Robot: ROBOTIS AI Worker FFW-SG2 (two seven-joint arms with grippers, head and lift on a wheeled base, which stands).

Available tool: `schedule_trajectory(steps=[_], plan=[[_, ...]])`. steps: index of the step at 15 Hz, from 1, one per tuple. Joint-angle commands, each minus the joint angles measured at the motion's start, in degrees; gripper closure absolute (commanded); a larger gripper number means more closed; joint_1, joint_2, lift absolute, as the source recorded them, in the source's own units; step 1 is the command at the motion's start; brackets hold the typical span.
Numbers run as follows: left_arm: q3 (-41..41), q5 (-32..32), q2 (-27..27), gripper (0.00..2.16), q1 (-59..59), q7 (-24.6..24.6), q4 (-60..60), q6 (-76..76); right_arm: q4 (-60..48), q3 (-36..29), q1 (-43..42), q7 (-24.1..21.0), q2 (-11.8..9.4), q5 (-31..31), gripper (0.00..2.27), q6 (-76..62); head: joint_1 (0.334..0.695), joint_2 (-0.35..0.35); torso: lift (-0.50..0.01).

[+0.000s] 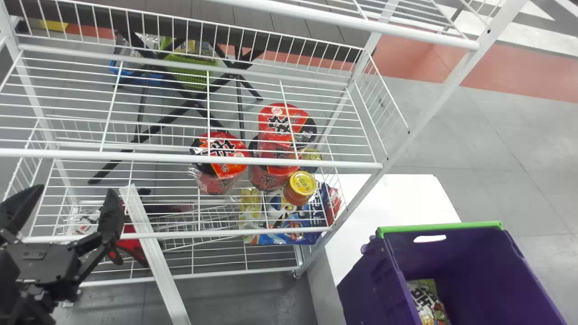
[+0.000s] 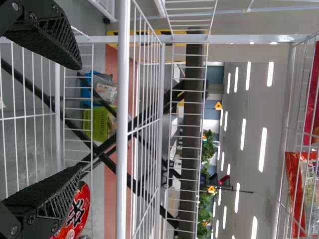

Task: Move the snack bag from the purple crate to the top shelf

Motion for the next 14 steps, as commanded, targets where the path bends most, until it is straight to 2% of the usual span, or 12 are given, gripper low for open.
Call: schedule_trajectory(steps=[1,14], plan=[[0.00,0.00,-0.07,0.10,0.00,0.00,0.08,0.00,-1.35,-0.30,0.23,0.00,0.28,0.00,1.65,0.01,0.695,-0.350,-0.381],[0.09,-0.17,-0.33,0.10,-0.09,0.00,0.17,-0.35,-6.36,-2.58,0.93,0.70,1.25,0.00,1.65,0.18,0.695,-0.350,-0.329]])
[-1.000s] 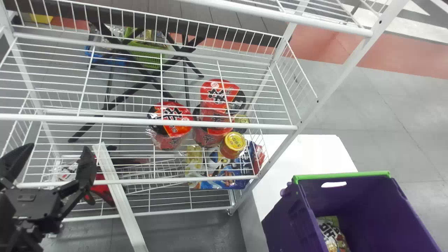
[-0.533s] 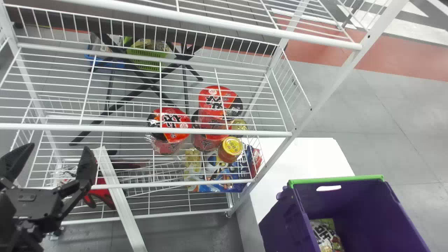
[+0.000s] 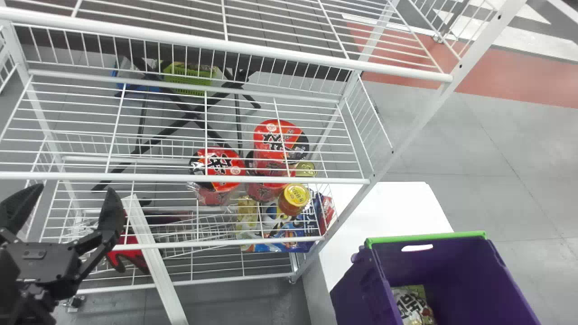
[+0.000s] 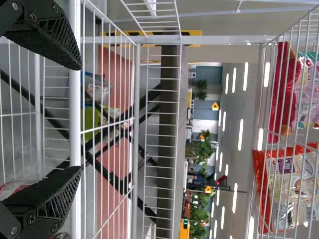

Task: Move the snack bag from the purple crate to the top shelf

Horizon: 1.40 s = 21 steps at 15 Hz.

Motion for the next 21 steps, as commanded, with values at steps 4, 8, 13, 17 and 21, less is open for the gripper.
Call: schedule_trajectory(steps=[4,8,13,17,21], plan=[[0.00,0.00,-0.07,0.10,0.08,0.00,-0.09,-0.03,-0.44,0.06,0.07,0.09,0.07,0.08,1.65,-0.17,0.695,-0.350,-0.313],[0.08,0.00,-0.07,0.10,0.08,0.09,0.00,-0.03,-0.52,0.06,0.07,0.00,0.07,0.08,1.65,-0.17,0.695,-0.350,-0.297],[-0.18,0.00,0.46,0.10,1.40,0.79,-2.46,-0.03,-0.44,0.06,0.07,0.00,-0.02,0.08,1.65,-0.17,0.695,-0.350,-0.277],[-0.09,0.00,0.55,0.10,1.67,1.23,-2.72,-0.03,-0.61,0.33,-0.20,0.09,-0.02,0.08,1.65,0.18,0.695,-0.350,-0.262],[0.00,0.00,0.64,0.10,1.84,1.23,-2.99,-0.03,-1.58,0.24,-0.20,0.26,-0.02,0.08,1.65,0.71,0.695,-0.350,-0.246]])
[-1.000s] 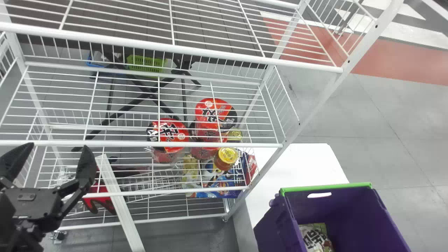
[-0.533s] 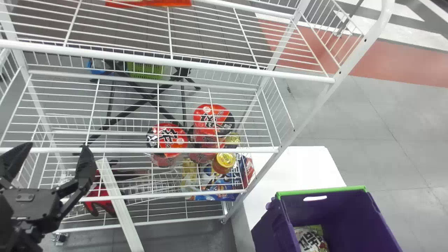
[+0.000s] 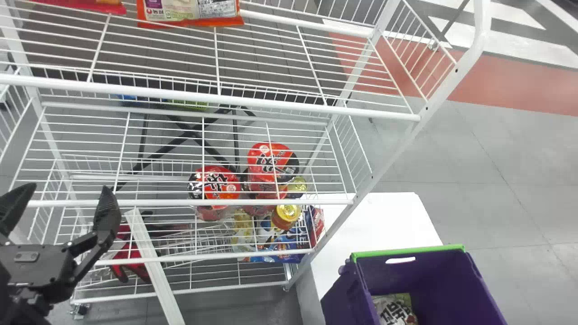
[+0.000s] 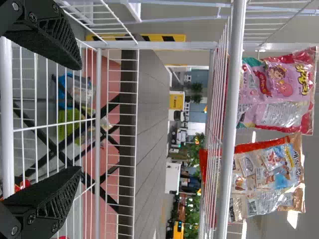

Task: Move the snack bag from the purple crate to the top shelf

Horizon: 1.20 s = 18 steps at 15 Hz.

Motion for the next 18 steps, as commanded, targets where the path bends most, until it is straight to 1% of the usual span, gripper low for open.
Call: schedule_trajectory(steps=[1,14,18], plan=[[0.00,0.00,0.02,0.10,0.10,0.00,-0.09,0.00,-0.32,-0.01,0.00,0.21,0.00,0.00,1.65,0.18,0.695,-0.350,-0.242],[0.35,0.09,-0.33,0.10,0.01,-0.09,0.08,0.00,-2.25,-0.37,-1.58,1.53,0.00,0.62,1.65,1.93,0.695,-0.350,-0.191],[0.44,0.62,-0.15,0.10,-0.60,-0.09,0.44,0.53,-2.69,-0.19,-3.60,2.94,-0.09,1.85,1.65,3.52,0.695,-0.350,-0.175]])
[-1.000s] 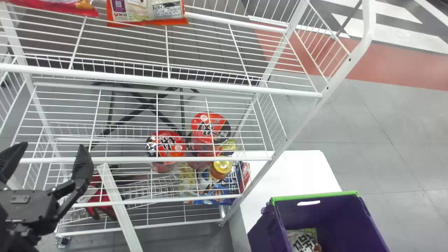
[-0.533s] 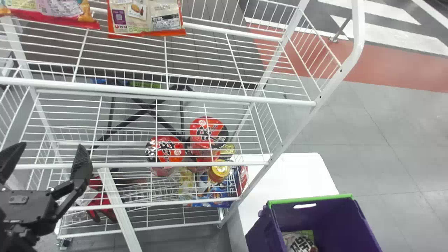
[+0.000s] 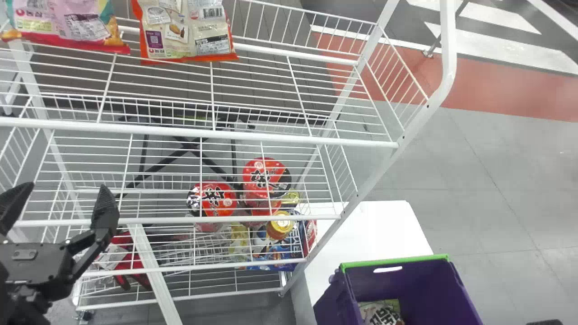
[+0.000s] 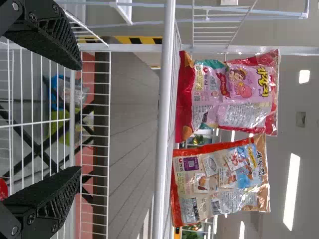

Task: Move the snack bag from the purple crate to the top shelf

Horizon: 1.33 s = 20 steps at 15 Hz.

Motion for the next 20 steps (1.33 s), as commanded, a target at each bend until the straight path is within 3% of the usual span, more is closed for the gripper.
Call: schedule_trajectory(steps=[1,20], plan=[[0.06,0.32,0.11,0.10,-0.11,0.00,0.08,0.24,-0.33,0.30,-0.76,0.20,0.07,0.64,1.65,0.86,0.695,-0.350,-0.170],[0.32,-0.30,0.02,0.10,1.91,0.27,-1.94,0.24,-3.06,0.82,-0.93,1.17,0.25,0.38,1.65,1.21,0.695,-0.350,-0.096]])
